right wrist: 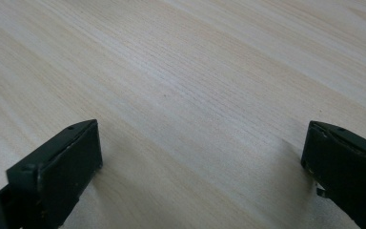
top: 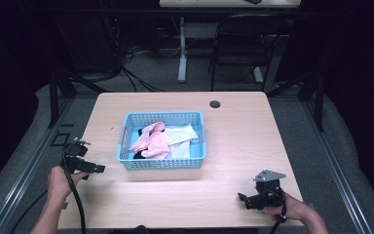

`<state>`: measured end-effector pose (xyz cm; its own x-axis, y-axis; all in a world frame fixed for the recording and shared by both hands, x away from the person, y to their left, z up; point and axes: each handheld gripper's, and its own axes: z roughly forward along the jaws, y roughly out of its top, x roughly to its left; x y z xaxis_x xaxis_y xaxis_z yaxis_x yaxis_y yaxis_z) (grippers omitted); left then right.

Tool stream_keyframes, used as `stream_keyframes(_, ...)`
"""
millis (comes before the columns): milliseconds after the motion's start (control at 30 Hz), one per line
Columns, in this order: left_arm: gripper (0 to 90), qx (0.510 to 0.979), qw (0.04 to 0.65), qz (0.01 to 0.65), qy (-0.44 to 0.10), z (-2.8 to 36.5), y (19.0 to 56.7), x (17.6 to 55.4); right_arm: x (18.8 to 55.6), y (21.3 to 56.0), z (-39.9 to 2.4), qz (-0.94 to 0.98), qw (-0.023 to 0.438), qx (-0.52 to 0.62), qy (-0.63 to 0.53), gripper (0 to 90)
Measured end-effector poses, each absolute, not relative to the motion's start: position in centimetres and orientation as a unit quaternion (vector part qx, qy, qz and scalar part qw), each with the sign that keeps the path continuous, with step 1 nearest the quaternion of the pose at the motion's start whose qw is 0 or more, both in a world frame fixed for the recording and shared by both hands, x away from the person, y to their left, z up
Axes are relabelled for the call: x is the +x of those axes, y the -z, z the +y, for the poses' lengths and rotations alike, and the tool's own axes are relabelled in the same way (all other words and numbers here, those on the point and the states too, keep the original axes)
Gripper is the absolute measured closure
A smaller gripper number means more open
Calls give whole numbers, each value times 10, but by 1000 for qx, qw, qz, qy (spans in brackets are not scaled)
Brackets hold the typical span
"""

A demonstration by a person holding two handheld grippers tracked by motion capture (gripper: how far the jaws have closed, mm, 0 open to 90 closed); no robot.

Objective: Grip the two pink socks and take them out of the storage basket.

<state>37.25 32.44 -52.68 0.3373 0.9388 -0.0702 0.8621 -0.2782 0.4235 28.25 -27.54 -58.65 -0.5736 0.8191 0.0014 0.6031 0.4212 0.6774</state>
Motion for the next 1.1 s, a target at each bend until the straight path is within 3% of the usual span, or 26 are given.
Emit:
stream_keyframes(500, 53, 787, 207, 573, -100, 326, 522, 374, 285, 587, -274, 826, 167, 429, -324, 0)
stream_keyframes(1100, 8, 785, 252, 552, -126, 308, 482, 383, 286, 588, -272, 822, 175, 429, -330, 0)
